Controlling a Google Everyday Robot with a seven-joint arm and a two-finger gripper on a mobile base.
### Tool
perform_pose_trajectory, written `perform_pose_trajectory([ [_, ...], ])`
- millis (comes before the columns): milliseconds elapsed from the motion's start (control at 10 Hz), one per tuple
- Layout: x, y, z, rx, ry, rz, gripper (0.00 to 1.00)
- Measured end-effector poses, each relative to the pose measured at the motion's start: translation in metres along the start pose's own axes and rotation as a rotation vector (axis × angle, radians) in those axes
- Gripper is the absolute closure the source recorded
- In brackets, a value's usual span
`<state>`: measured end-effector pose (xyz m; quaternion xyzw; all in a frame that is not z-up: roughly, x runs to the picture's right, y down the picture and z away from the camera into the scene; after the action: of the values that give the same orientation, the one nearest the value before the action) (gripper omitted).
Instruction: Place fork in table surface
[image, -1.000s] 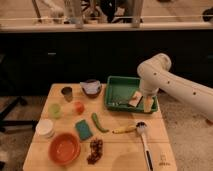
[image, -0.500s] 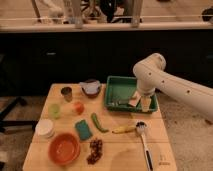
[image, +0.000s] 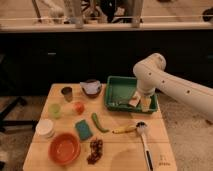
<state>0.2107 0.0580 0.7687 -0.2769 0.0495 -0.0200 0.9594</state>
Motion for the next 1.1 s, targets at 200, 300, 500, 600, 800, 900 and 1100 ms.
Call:
perform_pose_trajectory([
  [200,-0.009,-0.009,0.005,0.007,0.018,0.0,0.2],
  [300,-0.014,-0.012,0.006,0.009,0.018,-0.003,0.2],
  [500,-0.022,-0.019,0.013,-0.001,0.03,-0.009,0.2],
  [600,-0.029,-0.024,0.014,0.002,0.027,-0.017,0.2],
  [800,-0.032,-0.032,0.019,-0.001,0.026,-0.011,0.2],
  [900,-0.032,-0.038,0.023,-0.006,0.023,-0.005,0.2],
  [1100,-0.039,-0.049,0.032,-0.012,0.01,-0.002,0.2],
])
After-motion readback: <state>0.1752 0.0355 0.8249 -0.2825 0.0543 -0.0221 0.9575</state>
